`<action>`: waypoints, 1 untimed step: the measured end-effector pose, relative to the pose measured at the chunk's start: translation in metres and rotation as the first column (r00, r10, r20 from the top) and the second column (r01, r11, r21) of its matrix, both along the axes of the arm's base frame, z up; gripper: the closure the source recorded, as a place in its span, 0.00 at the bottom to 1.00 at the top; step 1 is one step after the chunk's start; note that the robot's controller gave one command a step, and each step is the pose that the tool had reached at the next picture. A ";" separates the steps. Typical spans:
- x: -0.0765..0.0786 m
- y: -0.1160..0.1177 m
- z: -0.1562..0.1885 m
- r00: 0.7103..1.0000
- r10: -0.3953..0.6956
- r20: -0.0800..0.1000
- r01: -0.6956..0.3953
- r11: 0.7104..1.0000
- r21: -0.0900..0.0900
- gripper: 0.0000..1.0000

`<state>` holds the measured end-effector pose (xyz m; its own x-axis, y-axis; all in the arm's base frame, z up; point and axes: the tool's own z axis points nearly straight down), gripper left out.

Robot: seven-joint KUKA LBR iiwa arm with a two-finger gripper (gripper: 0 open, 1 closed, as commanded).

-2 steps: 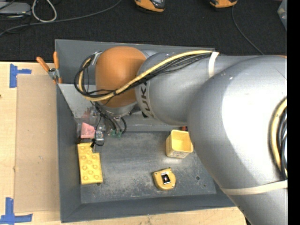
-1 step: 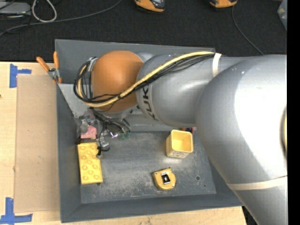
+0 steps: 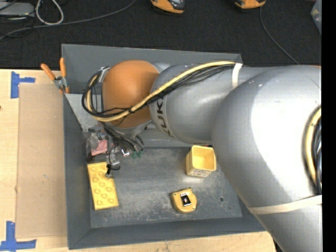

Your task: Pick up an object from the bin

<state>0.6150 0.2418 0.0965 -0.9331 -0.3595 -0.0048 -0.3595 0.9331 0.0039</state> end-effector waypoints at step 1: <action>-0.001 -0.001 -0.023 0.973 -0.229 -0.002 0.229 0.973 0.001 1.00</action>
Offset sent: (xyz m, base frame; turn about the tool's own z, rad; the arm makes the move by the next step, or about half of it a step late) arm 0.0000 0.0000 0.0000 0.0000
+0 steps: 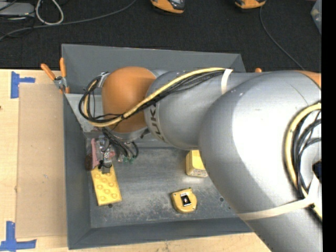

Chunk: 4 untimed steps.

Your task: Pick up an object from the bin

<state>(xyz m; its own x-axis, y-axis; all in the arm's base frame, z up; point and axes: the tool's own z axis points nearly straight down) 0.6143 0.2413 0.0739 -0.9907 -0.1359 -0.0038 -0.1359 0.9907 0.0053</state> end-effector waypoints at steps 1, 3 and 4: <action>0.000 0.000 0.000 1.000 0.000 0.000 0.000 1.000 0.000 1.00; -0.001 -0.001 0.058 1.000 -0.002 -0.002 0.002 1.000 -0.001 1.00; -0.001 0.000 0.080 1.000 -0.002 0.001 0.002 1.000 0.001 1.00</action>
Offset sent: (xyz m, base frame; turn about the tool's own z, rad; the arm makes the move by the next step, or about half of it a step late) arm -0.0002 0.0001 0.0645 0.0002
